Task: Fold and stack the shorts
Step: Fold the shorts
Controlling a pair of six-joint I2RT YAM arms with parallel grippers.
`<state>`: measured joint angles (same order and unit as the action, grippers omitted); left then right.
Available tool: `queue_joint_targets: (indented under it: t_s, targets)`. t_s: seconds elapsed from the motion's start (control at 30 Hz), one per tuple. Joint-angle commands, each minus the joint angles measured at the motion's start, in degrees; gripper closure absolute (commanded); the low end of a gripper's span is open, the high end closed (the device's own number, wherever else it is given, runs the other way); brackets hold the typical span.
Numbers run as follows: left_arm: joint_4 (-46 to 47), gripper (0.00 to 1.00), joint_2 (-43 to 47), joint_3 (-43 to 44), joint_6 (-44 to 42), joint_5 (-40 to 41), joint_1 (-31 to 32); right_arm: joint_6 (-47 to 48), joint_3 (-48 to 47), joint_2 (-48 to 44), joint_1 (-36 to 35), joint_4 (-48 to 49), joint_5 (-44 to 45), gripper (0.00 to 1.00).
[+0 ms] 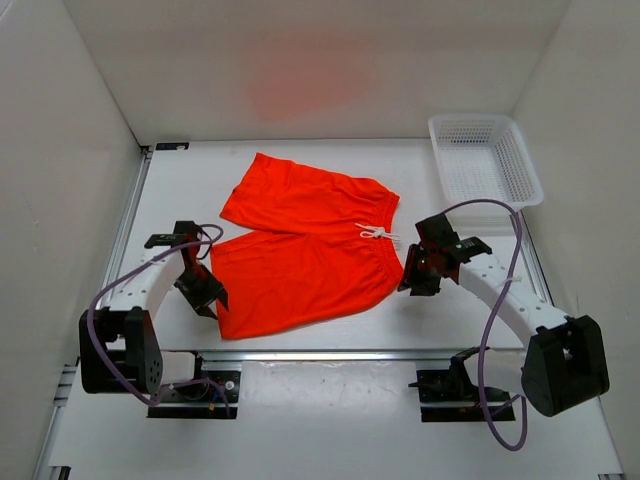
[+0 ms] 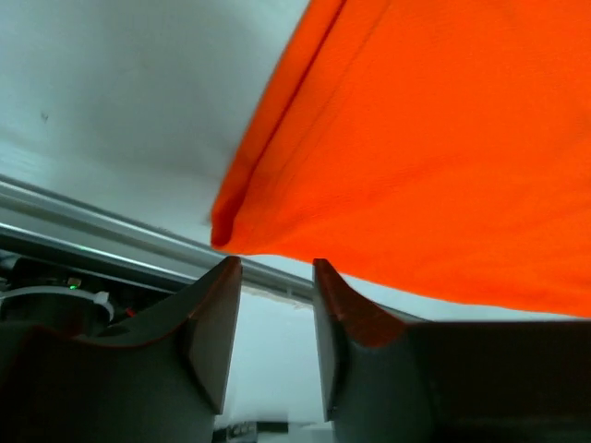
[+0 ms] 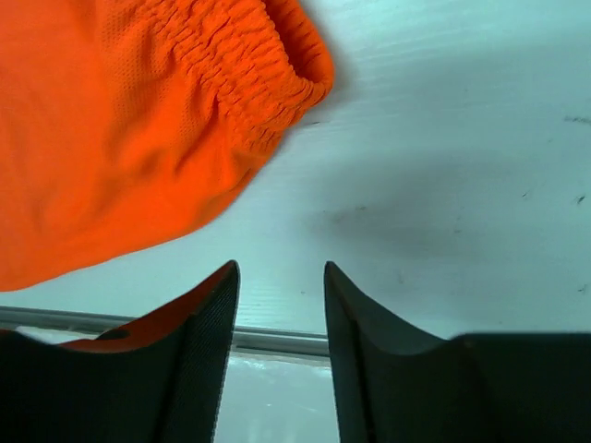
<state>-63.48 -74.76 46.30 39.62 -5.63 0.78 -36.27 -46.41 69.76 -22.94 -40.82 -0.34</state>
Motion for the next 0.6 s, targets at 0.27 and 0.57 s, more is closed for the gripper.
queue_joint_targets:
  t_s: [0.27,0.57]
  targets:
    - [6.08,0.45,-0.9,7.63,1.69,1.5,1.77,-3.54,2.21,2.39,2.89,7.75,-6.52,0.45]
    - [7.94,0.47,-26.12,25.13,-0.32,8.26,4.06,-3.02,-3.16,16.81,5.36,10.14,-4.41,0.42]
